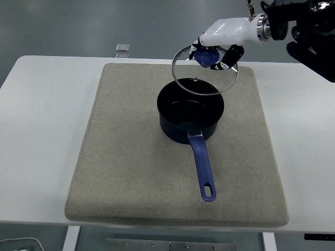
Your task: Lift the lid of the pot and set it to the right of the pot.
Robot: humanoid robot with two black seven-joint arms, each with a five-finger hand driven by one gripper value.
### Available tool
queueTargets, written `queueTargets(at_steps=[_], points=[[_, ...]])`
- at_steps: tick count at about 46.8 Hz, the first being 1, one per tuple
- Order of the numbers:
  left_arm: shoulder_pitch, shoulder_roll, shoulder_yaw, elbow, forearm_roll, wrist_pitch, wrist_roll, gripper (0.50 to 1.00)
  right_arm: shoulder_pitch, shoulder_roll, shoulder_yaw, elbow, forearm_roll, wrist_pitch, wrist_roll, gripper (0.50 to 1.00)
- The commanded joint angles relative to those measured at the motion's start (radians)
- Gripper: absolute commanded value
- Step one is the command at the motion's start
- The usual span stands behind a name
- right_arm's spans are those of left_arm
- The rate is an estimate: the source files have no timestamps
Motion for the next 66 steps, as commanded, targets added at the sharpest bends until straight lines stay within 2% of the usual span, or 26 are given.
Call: queueTargets(at_steps=[1,16,31,49,53,66], points=[[0.000,0.000,0.000,0.000,0.000,0.001,0.000,1.000,-0.006,-0.002,-0.005,-0.029,-0.002,0.000,0.000,0.500],[0.000,0.000,0.000,0.000,0.000,0.001,0.000,1.000,-0.036,-0.011,-0.039,-0.141,-0.002,-0.008,0.000,0.500],[0.000,0.000,0.000,0.000,-0.001,0.001,0.000,1.000,-0.069,-0.040,-0.131,-0.144,-0.004,-0.038,0.000,0.500],[0.000,0.000,0.000,0.000,0.000,-0.001,0.000,1.000,-0.097,-0.075,-0.194,-0.138,-0.004,-0.042,0.000,0.500],[0.000,0.000,0.000,0.000,0.000,0.001,0.000,1.000,-0.105,-0.101,-0.200,-0.135,-0.004,-0.042,0.000,0.500],[0.000,0.000,0.000,0.000,0.000,0.001,0.000,1.000,-0.109,-0.132,-0.227,-0.069,-0.001,-0.040,0.000,0.500]])
